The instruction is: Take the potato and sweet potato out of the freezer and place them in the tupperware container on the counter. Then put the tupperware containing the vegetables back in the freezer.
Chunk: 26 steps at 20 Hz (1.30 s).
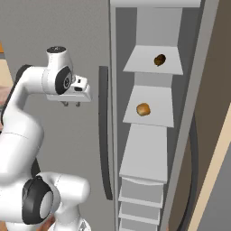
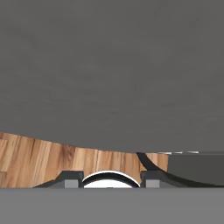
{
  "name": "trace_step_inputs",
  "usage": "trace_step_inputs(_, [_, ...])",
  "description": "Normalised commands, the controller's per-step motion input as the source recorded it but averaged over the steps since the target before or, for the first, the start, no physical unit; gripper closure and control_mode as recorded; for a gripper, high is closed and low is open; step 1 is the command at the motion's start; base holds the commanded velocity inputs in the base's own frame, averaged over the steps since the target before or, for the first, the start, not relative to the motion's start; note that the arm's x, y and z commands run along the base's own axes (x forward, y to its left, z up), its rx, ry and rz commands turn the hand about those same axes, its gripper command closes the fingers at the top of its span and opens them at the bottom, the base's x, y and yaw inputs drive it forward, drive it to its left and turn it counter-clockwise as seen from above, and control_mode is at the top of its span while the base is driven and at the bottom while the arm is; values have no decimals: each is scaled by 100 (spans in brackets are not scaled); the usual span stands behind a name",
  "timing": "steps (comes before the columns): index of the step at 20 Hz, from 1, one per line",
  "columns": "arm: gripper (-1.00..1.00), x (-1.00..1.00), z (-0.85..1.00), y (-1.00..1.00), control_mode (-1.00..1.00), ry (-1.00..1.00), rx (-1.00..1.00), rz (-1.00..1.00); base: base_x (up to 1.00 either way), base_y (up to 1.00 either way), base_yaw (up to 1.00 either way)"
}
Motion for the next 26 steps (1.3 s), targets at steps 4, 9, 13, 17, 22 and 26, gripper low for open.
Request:
trace_step_inputs(4, [-100,-10,0,0,-100,-1,0,0,0,0,0])
trace_step_inputs(9, [-100,-49,1,0,-100,-16,0,0,0,0,0])
trace_step_inputs(13, [-100,-65,21,0,-100,-25,0,-3,0,0,0])
trace_step_inputs(17, [-100,-62,34,-3,-100,-24,0,-4,0,0,0])
trace_step_inputs(22, [-100,-53,33,-7,-100,-13,0,-5,0,0,0])
trace_step_inputs(26, [-100,-44,28,-8,-100,-2,0,-5,0,0,0])
